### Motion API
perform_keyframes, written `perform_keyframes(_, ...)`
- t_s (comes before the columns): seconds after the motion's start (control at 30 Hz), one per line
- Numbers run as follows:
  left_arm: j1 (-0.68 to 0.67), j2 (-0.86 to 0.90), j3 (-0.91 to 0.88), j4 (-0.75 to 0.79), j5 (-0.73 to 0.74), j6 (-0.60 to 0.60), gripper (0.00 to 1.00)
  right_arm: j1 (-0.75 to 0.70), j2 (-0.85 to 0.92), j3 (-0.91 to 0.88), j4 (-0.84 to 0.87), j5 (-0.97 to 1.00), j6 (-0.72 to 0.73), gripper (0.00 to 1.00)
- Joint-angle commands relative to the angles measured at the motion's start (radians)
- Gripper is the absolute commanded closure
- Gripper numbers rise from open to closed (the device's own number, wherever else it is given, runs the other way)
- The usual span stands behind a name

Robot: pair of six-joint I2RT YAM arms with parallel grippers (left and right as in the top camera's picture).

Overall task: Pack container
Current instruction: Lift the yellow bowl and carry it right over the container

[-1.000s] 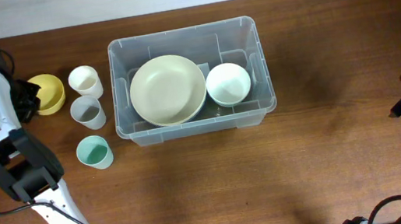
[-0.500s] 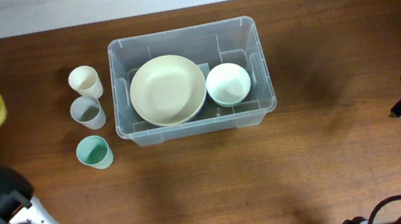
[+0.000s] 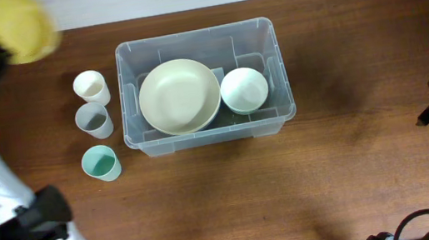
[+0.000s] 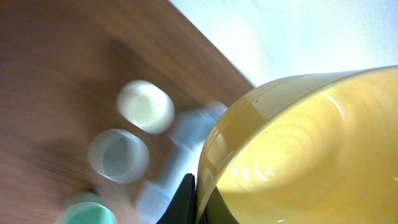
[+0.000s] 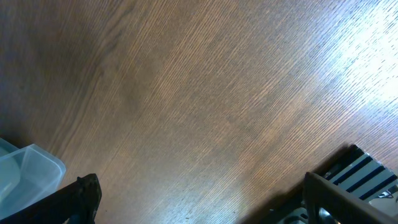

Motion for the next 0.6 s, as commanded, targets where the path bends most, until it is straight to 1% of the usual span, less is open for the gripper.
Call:
perform_keyframes(0.0,-0.159,-0.010,0.004,-0.027,0.035,0.141,0.99,-0.003,-0.002,-0.001,0.003,-0.005,0.007,0.01)
perform_keyframes(0.2,-0.449,0.019,-0.051,-0.012,-0.072,0.151,0.99,-0.003,-0.002,-0.001,0.003,-0.005,0.007,0.01)
perform_keyframes(0.37,-0.637,0.066,-0.096,0.020,-0.154,0.150,0.99,-0.003,-0.002,-0.001,0.003,-0.005,0.007,0.01)
perform_keyframes(0.47,-0.715,0.114,-0.101,0.035,-0.185,0.150,0.99,-0.003,-0.002,-0.001,0.003,-0.005,0.006,0.01)
perform_keyframes(0.57,-0.766,0.174,-0.101,0.058,-0.227,0.122,0.99,-0.003,-0.002,-0.001,0.003,-0.005,0.007,0.01)
